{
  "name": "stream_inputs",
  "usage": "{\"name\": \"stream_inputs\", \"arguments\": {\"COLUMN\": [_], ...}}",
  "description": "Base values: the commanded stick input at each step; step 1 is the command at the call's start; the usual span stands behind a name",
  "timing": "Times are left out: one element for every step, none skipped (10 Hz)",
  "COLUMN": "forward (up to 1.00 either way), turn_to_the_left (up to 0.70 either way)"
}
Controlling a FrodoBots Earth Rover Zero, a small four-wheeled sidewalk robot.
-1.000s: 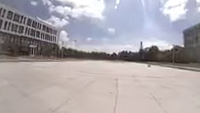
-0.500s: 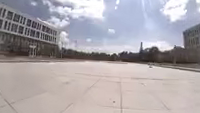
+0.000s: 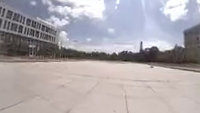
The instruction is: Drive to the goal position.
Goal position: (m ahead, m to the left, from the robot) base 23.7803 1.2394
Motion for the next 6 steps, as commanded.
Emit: {"name": "stream_inputs", "arguments": {"forward": [0.7,0.7,0.7,0.7,0.7,0.7], "turn_to_the_left": [0.0,0.0,0.0,0.0,0.0,0.0]}}
